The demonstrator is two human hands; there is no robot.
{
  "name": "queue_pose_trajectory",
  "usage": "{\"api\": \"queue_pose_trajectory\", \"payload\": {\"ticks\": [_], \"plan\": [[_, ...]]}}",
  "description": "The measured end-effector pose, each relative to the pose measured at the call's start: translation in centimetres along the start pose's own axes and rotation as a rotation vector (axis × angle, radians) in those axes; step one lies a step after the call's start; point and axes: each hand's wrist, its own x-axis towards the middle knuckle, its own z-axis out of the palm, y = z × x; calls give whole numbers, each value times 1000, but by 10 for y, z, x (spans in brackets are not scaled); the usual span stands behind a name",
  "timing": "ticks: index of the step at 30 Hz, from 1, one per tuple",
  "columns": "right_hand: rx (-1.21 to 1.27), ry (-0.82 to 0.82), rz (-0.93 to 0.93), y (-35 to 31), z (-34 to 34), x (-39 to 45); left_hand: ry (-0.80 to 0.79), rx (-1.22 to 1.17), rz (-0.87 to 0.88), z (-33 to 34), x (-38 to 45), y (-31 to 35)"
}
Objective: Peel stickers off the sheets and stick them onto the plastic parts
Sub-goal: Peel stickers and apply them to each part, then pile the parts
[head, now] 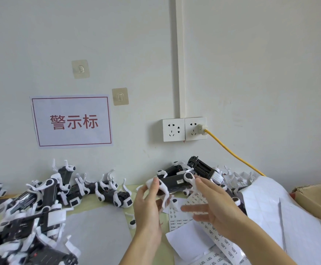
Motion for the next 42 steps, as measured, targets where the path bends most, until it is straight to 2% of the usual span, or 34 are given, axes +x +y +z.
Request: {"api": "queue_pose_trajectory", "payload": {"ticks": [4,7,12,16,18,23,30,32,35,37,38,40,42], "plan": [[-234,44,-15,-2,-5,-2,38,43,-31,-3,1,2],[-330,79,-34,-1,-7,0,-2,62,-61,-5,0,4],[-323,14,-51,4,-6,-1,-135,107,-9,-2,-2,5],[-325,69,-127,-1,-7,-5,-152,100,-65,0,-4,5],[-326,84,-151,-3,-7,-7,-158,94,-37,0,-4,5],[-341,25,-170,-10,-12,-12,-129,109,-5,2,-4,6],[-341,-201,-68,-24,-21,-16,-144,173,-106,-5,-2,5],[-409,-145,-11,-30,-29,-19,-177,254,-115,-6,-3,4],[-464,31,168,-37,-56,-22,-200,370,-115,-7,-3,1],[-331,138,218,-45,-73,-25,-197,413,-109,-9,-1,0],[-173,230,168,-49,-82,-26,-194,433,-99,-9,0,-1],[356,399,-60,-60,-101,-29,-187,466,-76,-8,-1,-3],[945,388,-334,-69,-120,-34,-183,484,-51,-6,-1,-4]]}}
